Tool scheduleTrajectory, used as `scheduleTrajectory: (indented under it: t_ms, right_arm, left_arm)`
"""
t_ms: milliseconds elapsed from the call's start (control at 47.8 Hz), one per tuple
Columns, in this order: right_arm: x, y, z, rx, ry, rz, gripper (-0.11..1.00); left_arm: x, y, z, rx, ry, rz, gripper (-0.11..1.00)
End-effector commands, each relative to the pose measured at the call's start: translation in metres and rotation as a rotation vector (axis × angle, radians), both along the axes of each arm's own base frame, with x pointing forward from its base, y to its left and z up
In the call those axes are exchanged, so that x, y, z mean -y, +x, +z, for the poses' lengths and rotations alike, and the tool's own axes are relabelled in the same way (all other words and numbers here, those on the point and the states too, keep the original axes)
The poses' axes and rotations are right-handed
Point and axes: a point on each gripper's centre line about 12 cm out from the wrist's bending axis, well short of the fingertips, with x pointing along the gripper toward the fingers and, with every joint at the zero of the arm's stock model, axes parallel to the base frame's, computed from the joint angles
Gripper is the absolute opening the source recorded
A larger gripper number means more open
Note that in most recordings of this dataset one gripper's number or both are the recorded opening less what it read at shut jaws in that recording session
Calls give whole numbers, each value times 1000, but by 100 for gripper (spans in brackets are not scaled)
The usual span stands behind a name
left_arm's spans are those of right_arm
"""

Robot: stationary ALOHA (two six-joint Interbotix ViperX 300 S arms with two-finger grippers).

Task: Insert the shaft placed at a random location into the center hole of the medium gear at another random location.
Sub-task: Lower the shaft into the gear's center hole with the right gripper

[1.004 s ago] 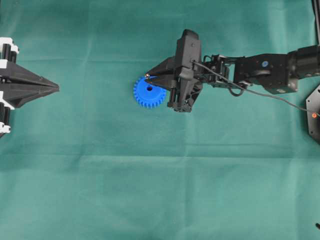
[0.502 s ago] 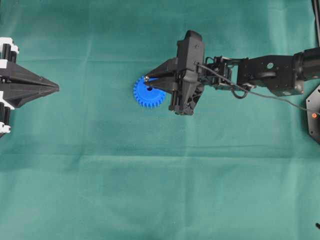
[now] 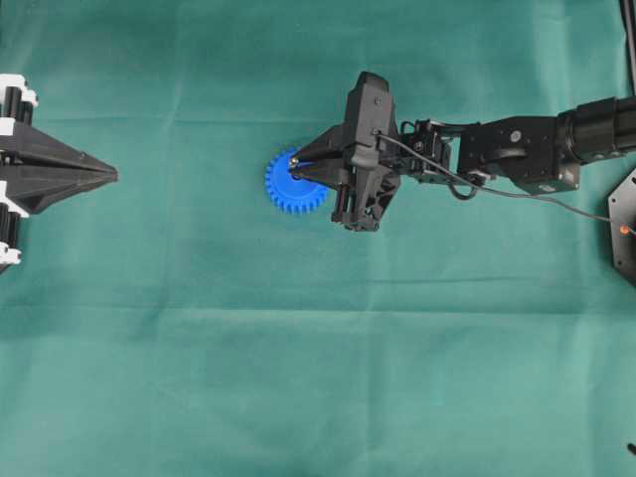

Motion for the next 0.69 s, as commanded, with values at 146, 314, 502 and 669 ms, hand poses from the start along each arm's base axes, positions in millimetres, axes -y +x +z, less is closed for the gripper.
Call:
scheduleTrajectory:
  t_ms: [146,314,502,669]
  right_arm:
    - [2,4,7,33,-5,-4,14]
    - [2,5,2,21,-4,-4,14]
    - [1,5,-3,6,-1,-4,14]
    - [2,6,-7,-2,-2,-3,14]
  left_arm:
    - [0,2,7,17,3,-2,0]
    - [0,3,8,18,3,-2,0]
    - [0,2,7,17,3,-2,0]
    - [0,2,7,17,4,-3,0]
